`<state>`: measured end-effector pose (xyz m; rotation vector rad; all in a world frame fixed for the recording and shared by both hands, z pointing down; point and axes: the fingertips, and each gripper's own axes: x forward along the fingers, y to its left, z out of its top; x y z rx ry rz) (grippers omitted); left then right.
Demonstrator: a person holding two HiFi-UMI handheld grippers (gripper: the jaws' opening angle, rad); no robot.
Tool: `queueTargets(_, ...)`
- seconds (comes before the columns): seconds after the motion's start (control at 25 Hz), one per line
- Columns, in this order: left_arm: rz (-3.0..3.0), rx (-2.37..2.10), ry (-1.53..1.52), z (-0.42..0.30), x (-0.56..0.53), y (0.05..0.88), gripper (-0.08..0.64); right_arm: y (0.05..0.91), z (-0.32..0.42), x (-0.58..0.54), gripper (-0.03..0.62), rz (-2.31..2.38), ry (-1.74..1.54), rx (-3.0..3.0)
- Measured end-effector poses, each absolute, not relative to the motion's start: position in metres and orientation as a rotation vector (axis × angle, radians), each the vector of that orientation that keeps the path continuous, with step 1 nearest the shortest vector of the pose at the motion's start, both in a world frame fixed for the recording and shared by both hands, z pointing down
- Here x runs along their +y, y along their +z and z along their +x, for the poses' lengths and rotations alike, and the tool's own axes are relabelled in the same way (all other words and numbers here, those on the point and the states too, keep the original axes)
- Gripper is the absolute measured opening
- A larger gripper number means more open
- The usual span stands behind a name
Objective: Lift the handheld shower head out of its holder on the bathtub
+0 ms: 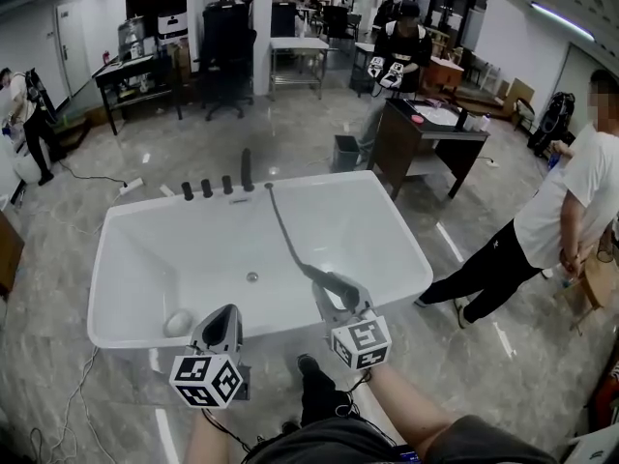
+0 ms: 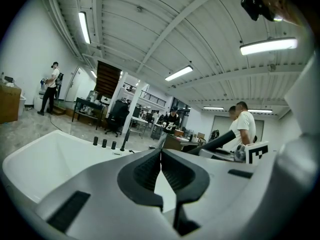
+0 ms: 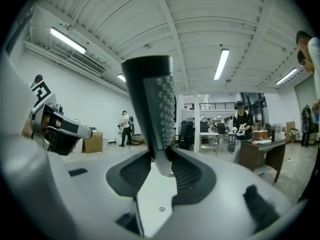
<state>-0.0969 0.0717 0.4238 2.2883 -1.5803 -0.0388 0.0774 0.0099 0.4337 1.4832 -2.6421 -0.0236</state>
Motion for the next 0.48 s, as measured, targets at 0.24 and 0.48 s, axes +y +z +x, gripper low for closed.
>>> queueTargets(0.24,2.278,-1.583,-0.026,-0.097,0.074,0.432,0.015,0.448,0.081,0.007,0.135,1.492,0.032,-2.628)
queueTargets(0.48,2.284,-1.579,-0.004,-0.094,0.072,0.434,0.015,0.458,0.085,0.001,0.137,1.508,0.086,-2.605)
